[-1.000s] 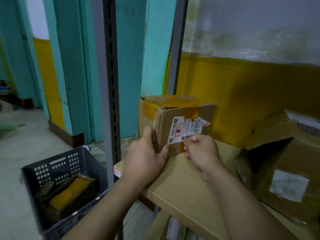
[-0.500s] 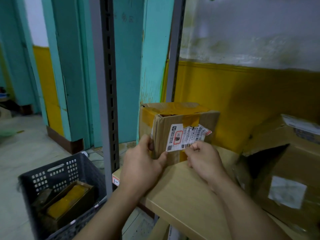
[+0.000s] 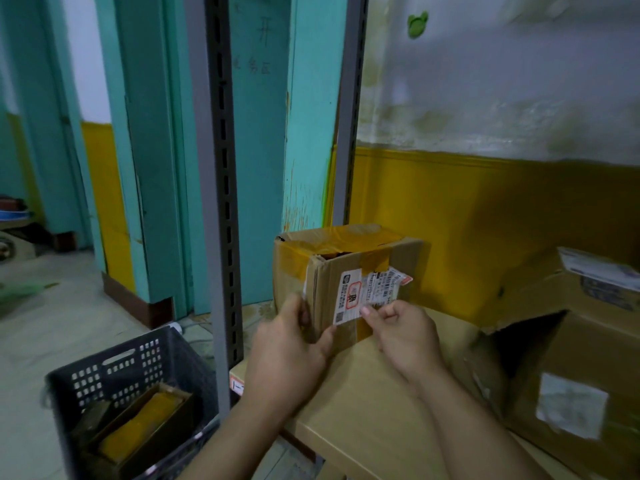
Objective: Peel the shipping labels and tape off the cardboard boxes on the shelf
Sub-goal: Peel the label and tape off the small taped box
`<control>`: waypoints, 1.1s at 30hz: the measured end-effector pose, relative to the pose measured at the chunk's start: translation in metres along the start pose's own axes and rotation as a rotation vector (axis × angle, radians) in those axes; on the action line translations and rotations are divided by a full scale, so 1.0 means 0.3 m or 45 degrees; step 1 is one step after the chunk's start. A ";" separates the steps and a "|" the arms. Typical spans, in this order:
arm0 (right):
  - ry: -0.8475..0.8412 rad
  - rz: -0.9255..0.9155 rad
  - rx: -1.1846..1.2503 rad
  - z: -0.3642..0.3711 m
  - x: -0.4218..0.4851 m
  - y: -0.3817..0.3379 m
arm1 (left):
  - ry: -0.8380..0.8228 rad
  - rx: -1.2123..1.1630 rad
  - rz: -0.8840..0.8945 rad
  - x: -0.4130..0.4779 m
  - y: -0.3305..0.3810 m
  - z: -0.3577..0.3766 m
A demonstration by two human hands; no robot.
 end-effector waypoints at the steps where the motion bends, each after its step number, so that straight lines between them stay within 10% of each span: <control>1: -0.008 0.006 -0.003 0.003 0.005 0.003 | 0.002 0.004 -0.004 0.000 0.001 0.000; 30: -0.152 0.048 0.042 0.039 0.013 0.007 | -0.023 -0.018 -0.163 0.005 0.015 -0.044; 33: -0.138 0.036 0.015 0.045 0.017 0.006 | 0.092 0.144 0.087 0.021 0.133 -0.095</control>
Point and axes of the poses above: each hand's wrist, its own x-axis towards the middle knuckle, its own z-axis out of the palm, y = z × x, the point moved 8 cm from there along x, towards the middle knuckle, and after that the axes turned 14 degrees about -x, right-handed, at the moved point
